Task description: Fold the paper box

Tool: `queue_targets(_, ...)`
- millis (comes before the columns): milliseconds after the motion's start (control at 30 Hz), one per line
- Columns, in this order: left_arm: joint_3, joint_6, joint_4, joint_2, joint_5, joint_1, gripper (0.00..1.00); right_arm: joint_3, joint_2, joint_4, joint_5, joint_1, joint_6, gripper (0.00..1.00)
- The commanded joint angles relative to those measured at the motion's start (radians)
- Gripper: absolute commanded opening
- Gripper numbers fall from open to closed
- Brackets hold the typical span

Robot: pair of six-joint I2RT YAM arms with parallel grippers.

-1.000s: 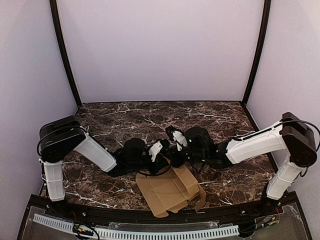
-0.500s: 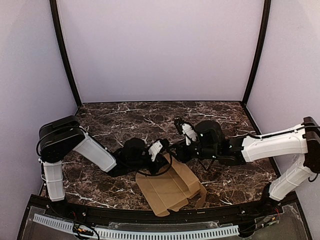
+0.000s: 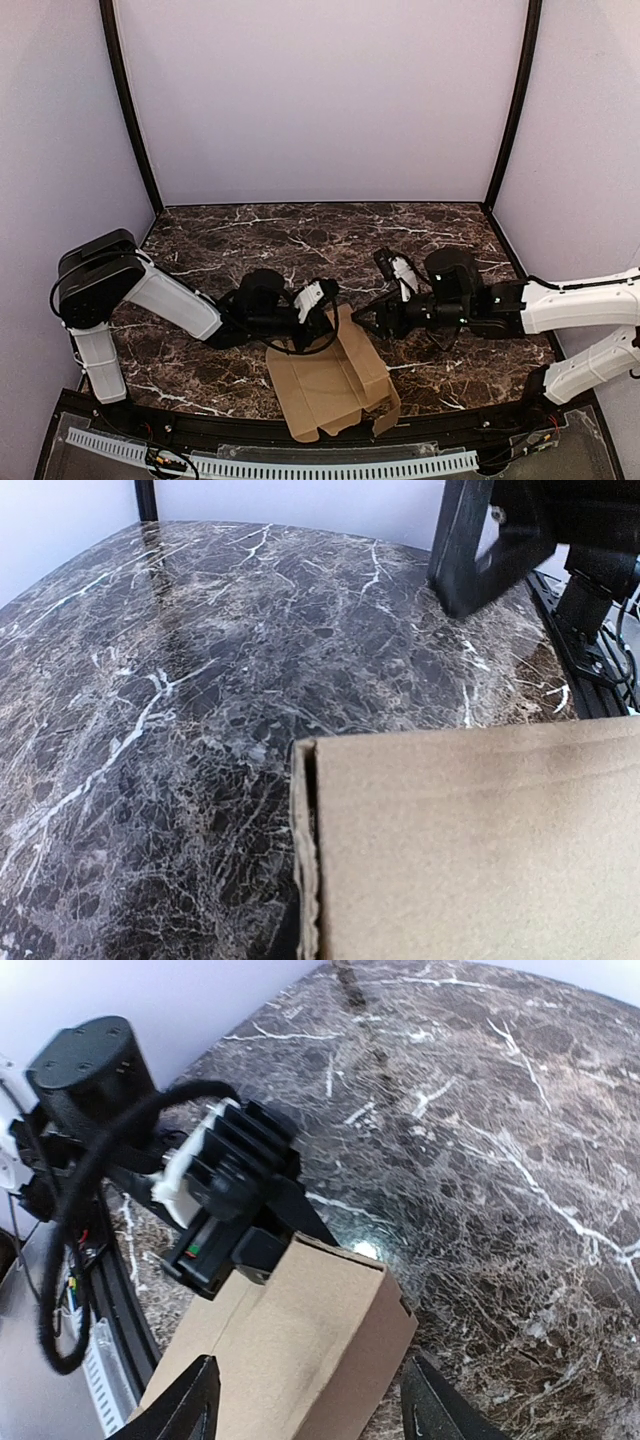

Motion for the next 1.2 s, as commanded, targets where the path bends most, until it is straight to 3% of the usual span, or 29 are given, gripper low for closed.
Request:
queue_targets(0, -0.026, 0.023, -0.056, -0.071, 0.094, -0.008, 0.00, -0.029, -0.125, 0.018, -0.091, -0.009, -0.044, 0.62)
queue_targets(167, -0.030, 0.020, -0.087, -0.121, 0.157, -0.008, 0.00, -0.064, -0.259, -0.016, -0.127, -0.010, -0.095, 0.60)
queue_targets(233, -0.034, 0.011, -0.080, -0.139, 0.207, -0.007, 0.00, -0.078, -0.302, -0.020, -0.141, -0.010, -0.114, 0.53)
queue_targets(433, -0.034, -0.055, -0.031, -0.183, 0.367, -0.007, 0.00, -0.095, -0.372, -0.015, -0.205, -0.009, -0.169, 0.04)
queue_targets(467, -0.034, -0.075, -0.018, -0.188, 0.380, -0.008, 0.00, -0.095, -0.376, -0.013, -0.206, -0.009, -0.174, 0.00)
queue_targets(1167, -0.038, -0.218, 0.110, -0.262, 0.525, -0.007, 0.00, -0.040, -0.205, 0.072, -0.169, 0.117, -0.252, 0.00)
